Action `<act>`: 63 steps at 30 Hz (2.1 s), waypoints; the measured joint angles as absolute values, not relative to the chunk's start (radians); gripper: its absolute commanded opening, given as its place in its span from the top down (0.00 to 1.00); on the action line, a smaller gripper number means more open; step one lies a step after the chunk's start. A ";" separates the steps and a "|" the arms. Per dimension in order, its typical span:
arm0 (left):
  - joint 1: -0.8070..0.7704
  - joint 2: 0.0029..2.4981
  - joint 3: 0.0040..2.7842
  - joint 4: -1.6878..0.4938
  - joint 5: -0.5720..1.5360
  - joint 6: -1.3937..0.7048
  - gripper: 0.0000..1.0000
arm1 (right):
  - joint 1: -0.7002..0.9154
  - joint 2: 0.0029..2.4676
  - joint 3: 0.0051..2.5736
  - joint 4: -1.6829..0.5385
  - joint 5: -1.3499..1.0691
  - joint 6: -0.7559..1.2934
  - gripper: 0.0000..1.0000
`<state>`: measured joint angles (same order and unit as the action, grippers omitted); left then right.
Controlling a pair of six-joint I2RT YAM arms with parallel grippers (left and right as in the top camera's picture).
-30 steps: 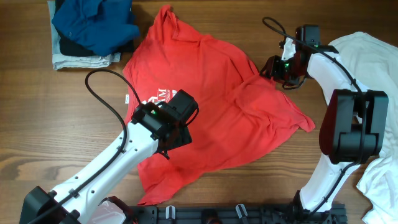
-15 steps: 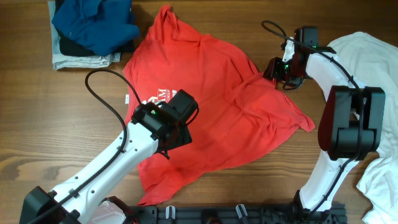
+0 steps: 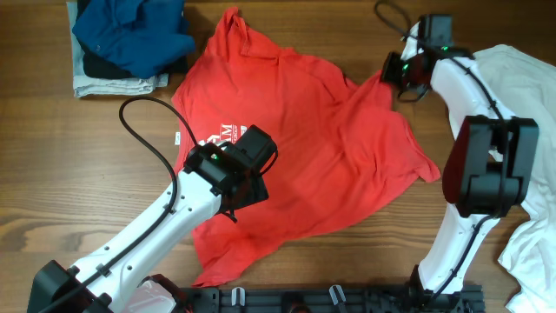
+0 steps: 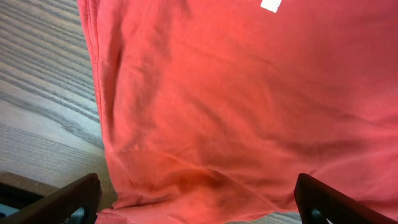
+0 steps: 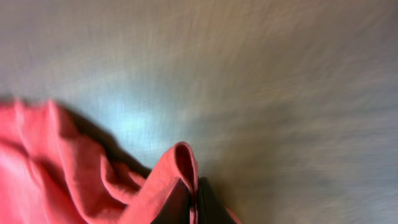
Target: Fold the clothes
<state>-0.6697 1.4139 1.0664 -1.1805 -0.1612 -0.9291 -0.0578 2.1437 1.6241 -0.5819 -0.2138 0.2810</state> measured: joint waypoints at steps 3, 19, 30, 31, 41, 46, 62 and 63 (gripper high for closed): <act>-0.670 1.414 1.066 -1.181 -0.168 -0.929 0.00 | -0.110 2.144 1.650 -0.495 -0.133 0.318 0.96; -0.670 1.415 1.066 -1.125 -0.175 -0.929 0.00 | -0.202 2.102 1.654 -0.608 0.139 0.332 0.01; -0.670 1.415 1.066 -1.126 -0.175 -0.929 0.00 | -0.202 1.662 1.497 -1.204 0.068 0.543 0.08; -0.670 1.415 1.066 -1.128 -0.175 -0.929 0.00 | -0.202 1.667 1.432 -1.158 0.067 0.547 0.07; -0.670 1.415 1.066 -1.190 -0.170 -0.929 0.00 | -0.209 1.678 1.131 -0.919 0.064 0.609 0.02; -0.670 1.415 1.066 -1.196 -0.155 -0.929 0.00 | -0.278 1.687 1.068 -0.809 0.062 0.615 0.13; -0.670 1.415 1.066 -1.198 -0.144 -0.929 0.00 | -0.286 1.753 0.958 -0.643 0.057 0.603 0.76; -0.670 1.415 1.066 -1.200 -0.144 -0.929 0.00 | -0.286 1.753 0.958 -0.642 0.058 0.602 0.88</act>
<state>-0.6701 1.4151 1.0664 -1.2003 -0.1440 -0.9291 -0.2863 1.7531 0.9581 -0.6422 0.0578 0.6018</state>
